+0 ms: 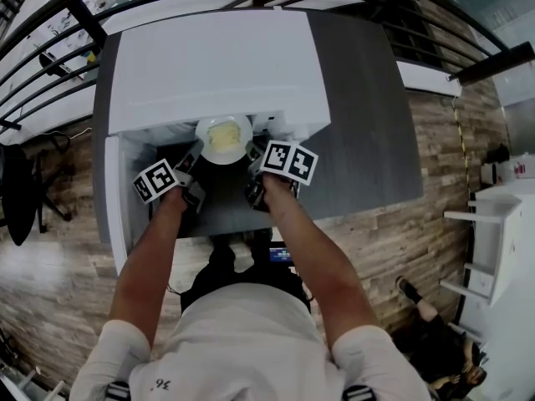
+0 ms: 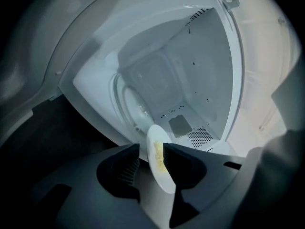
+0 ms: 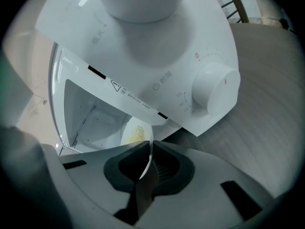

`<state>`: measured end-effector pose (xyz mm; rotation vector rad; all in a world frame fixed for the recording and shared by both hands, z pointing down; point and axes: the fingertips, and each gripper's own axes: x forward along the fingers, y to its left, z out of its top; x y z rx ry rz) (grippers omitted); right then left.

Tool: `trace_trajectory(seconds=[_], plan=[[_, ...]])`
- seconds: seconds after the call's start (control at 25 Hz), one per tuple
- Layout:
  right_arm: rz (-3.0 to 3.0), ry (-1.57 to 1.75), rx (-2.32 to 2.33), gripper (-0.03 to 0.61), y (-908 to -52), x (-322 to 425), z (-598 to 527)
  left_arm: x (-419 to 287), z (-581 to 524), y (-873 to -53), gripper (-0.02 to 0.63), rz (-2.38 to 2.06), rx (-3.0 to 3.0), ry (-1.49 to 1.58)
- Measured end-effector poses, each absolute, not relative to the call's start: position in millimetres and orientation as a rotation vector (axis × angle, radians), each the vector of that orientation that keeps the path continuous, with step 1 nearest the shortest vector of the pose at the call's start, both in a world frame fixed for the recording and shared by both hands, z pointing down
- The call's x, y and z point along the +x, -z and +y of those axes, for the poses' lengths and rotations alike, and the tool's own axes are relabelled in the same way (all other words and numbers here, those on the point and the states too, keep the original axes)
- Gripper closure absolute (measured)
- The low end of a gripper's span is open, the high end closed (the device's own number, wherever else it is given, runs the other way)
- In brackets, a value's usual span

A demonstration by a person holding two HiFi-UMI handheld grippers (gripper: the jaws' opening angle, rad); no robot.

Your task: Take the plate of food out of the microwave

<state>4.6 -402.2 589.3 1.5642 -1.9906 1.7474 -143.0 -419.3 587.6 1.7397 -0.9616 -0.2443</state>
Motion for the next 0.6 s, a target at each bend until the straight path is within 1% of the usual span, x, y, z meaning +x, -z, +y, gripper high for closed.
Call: trace_trajectory(seconds=[0.2, 0.6], plan=[[-1.987, -1.749, 1.562, 0.554, -589.6, 4.1, -402.0, -138.7, -418.5, -588.5, 0.463, -0.922, 1.733, 0.258], [-1.985, -1.747, 1.562, 0.554, -588.7, 5.5, -401.7, -146.7, -410.9, -602.7, 0.463, -0.982, 1.709, 0.176]])
